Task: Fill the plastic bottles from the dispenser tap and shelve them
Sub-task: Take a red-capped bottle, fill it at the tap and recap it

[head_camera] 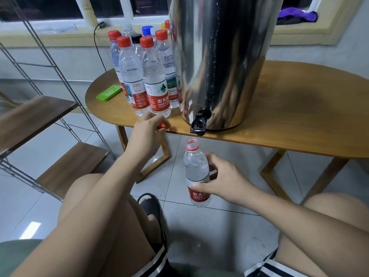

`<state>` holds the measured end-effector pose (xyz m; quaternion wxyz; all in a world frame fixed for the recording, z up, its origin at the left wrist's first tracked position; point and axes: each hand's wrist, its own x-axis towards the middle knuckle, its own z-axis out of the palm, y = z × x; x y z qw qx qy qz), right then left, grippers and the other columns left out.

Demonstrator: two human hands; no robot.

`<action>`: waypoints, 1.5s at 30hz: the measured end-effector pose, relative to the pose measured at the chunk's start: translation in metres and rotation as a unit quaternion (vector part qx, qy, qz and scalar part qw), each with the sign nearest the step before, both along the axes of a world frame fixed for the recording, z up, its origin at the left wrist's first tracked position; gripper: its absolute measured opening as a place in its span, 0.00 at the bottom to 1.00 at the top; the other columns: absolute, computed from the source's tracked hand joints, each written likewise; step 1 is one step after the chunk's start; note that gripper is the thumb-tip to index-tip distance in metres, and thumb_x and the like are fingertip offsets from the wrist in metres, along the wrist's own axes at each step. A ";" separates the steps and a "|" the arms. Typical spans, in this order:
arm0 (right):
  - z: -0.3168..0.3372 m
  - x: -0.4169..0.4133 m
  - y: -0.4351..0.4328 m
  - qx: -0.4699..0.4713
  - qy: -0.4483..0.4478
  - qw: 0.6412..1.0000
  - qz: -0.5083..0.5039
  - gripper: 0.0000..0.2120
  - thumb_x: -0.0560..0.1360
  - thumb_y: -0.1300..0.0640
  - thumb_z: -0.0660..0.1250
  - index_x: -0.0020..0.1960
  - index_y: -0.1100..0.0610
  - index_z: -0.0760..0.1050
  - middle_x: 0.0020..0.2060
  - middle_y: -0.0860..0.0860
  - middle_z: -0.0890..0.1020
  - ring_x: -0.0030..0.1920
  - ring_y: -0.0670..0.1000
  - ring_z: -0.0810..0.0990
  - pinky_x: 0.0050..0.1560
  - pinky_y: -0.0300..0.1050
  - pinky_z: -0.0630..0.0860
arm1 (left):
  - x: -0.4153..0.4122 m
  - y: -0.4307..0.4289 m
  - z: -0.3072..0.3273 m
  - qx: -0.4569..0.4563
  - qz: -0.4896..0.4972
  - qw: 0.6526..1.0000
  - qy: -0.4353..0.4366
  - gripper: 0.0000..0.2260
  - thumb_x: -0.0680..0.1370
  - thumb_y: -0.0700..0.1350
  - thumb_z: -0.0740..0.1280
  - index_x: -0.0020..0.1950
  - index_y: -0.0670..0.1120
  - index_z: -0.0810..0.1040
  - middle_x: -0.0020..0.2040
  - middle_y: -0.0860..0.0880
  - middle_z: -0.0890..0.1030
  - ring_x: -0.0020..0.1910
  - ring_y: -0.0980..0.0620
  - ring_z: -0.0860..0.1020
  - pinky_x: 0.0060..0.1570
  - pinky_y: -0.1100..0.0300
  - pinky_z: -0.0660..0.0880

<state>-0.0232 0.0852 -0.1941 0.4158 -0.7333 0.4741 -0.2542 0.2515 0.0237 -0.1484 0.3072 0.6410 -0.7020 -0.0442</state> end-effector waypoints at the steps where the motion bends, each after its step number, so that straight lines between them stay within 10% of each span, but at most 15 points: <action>1: -0.001 0.000 0.000 0.001 0.006 1.000 0.001 0.31 0.67 0.40 0.85 0.65 0.36 0.75 0.57 0.36 0.85 0.56 0.39 0.84 0.60 0.48 0.84 | -0.001 0.000 0.000 -0.001 -0.001 1.000 0.001 0.06 0.82 0.42 0.75 0.56 0.52 0.84 0.60 0.52 0.78 0.54 0.51 0.79 0.53 0.57 0.77; 16: -0.001 0.003 -0.001 0.002 0.031 0.999 -0.010 0.30 0.67 0.41 0.85 0.63 0.36 0.74 0.56 0.34 0.85 0.55 0.35 0.83 0.53 0.34 0.80 | -0.003 -0.005 -0.006 -0.022 0.032 0.999 0.011 0.12 0.80 0.54 0.76 0.50 0.50 0.76 0.51 0.50 0.81 0.51 0.47 0.78 0.48 0.47 0.80; 30: -0.003 0.003 -0.003 0.000 0.043 0.999 -0.017 0.30 0.66 0.39 0.84 0.63 0.36 0.74 0.57 0.36 0.85 0.55 0.38 0.84 0.59 0.44 0.84 | -0.014 0.028 0.009 0.026 -0.011 0.982 0.189 0.11 0.82 0.53 0.75 0.61 0.55 0.80 0.52 0.59 0.84 0.52 0.62 0.82 0.43 0.73 0.74; 45: -0.005 0.006 -0.001 0.003 0.059 0.998 -0.013 0.29 0.67 0.40 0.84 0.62 0.38 0.75 0.56 0.36 0.85 0.54 0.38 0.84 0.53 0.38 0.81 | -0.017 0.073 0.009 0.096 -0.157 0.942 0.280 0.10 0.83 0.52 0.72 0.64 0.55 0.85 0.56 0.52 0.82 0.54 0.53 0.80 0.55 0.55 0.79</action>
